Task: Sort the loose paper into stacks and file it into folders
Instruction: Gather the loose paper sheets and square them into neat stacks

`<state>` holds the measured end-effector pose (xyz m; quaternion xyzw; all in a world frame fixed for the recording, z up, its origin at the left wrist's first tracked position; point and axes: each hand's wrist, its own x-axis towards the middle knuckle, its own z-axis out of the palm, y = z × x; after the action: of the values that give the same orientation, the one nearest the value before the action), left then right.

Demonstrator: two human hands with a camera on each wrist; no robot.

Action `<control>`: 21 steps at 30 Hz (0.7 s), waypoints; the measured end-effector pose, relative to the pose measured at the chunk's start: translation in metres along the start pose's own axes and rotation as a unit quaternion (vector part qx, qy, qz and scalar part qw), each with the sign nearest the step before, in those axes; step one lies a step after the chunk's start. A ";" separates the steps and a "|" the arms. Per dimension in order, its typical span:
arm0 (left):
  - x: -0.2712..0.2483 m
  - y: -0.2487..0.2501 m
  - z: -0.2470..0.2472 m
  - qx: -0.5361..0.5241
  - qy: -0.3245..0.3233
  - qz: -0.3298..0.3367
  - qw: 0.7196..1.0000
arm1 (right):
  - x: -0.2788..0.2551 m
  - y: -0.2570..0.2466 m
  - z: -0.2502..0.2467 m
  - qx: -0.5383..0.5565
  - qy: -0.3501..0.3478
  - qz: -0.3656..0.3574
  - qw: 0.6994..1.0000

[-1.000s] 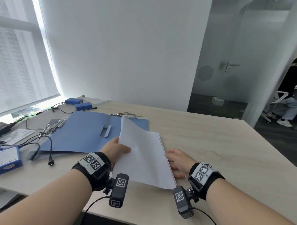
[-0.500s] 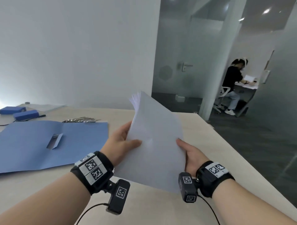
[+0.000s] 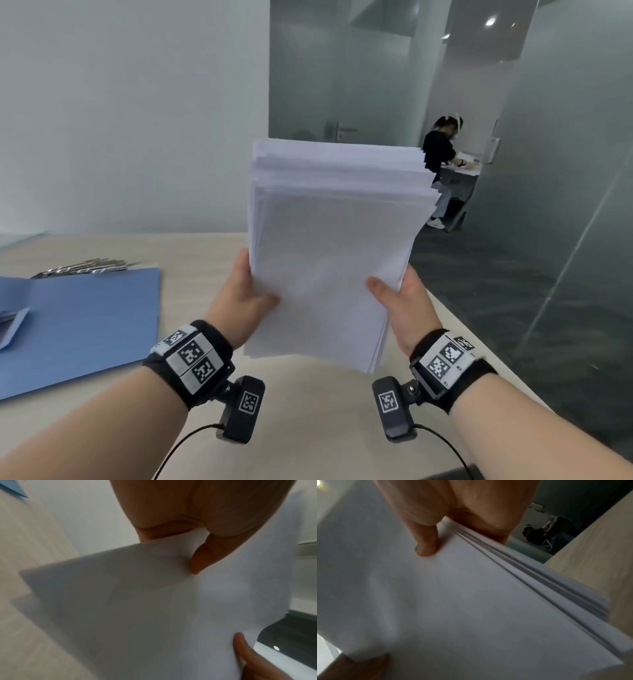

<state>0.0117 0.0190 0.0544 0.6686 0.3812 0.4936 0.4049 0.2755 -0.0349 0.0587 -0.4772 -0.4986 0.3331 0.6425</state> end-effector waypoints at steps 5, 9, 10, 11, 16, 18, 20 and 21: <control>0.004 -0.015 0.032 -0.031 -0.019 -0.010 0.999 | -0.004 0.002 -0.026 -0.061 0.008 -0.009 0.998; -0.003 -0.023 0.050 -0.103 -0.024 -0.072 0.992 | -0.013 0.011 -0.035 -0.062 0.003 0.002 0.998; -0.003 -0.022 0.053 -0.117 -0.022 -0.077 0.990 | -0.014 0.014 -0.036 -0.066 0.003 -0.004 0.998; -0.001 -0.020 0.055 -0.127 -0.022 -0.081 0.988 | -0.013 0.016 -0.038 -0.077 0.014 0.002 0.997; 0.015 -0.013 0.065 -0.136 -0.025 -0.107 0.985 | 0.002 0.020 -0.045 -0.083 0.027 0.046 0.995; 0.021 -0.018 0.071 -0.137 -0.026 -0.148 0.979 | 0.013 0.019 -0.052 -0.087 0.002 0.086 0.993; 0.024 -0.029 0.080 -0.127 -0.036 -0.206 0.970 | 0.023 0.023 -0.060 -0.110 -0.013 0.148 0.983; 0.025 -0.038 0.085 -0.117 -0.042 -0.238 0.963 | 0.027 0.026 -0.064 -0.143 -0.019 0.180 0.973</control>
<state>0.0960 0.0425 0.0127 0.5263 0.4517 0.3959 0.6018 0.3454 -0.0201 0.0395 -0.6396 -0.4591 0.3772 0.4878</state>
